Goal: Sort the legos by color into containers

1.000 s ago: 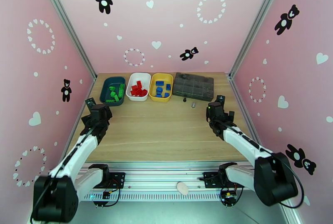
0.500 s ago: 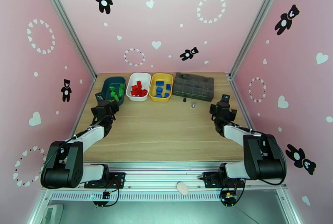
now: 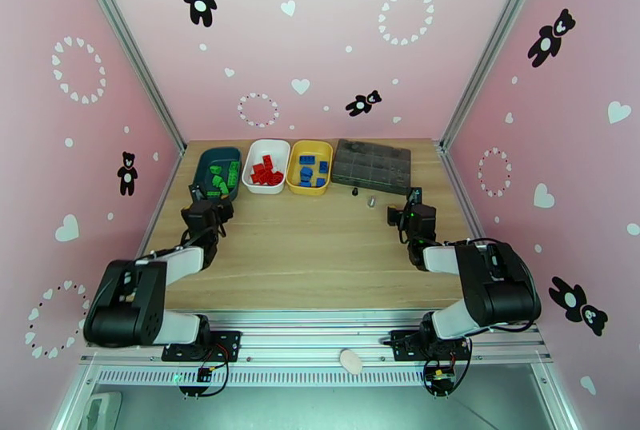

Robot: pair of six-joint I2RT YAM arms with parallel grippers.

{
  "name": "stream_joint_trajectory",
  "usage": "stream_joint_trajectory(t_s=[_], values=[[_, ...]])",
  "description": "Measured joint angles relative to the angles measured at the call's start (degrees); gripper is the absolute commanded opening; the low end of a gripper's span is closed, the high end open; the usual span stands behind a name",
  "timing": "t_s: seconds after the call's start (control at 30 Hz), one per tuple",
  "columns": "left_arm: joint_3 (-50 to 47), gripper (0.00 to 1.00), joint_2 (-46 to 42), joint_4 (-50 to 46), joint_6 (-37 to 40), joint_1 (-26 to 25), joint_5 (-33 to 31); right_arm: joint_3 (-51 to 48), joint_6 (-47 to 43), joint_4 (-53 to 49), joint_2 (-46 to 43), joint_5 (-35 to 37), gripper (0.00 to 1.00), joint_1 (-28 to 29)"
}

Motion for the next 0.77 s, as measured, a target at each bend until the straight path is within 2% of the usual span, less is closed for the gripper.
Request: stream_joint_trajectory(t_s=[0.13, 0.5, 0.77], values=[[-5.38, 0.98, 2.54, 11.06, 1.11, -0.33, 0.28, 0.0, -0.04, 0.57, 0.0, -0.2, 0.99, 0.0], [-6.23, 0.99, 3.48, 14.82, 1.53, -0.52, 0.26, 0.0, -0.52, 0.98, 0.0, -1.64, 0.99, 0.0], [-6.23, 0.98, 3.48, 14.82, 1.53, -0.59, 0.28, 1.66, -1.53, 0.09, 0.66, -7.85, 0.99, -1.44]])
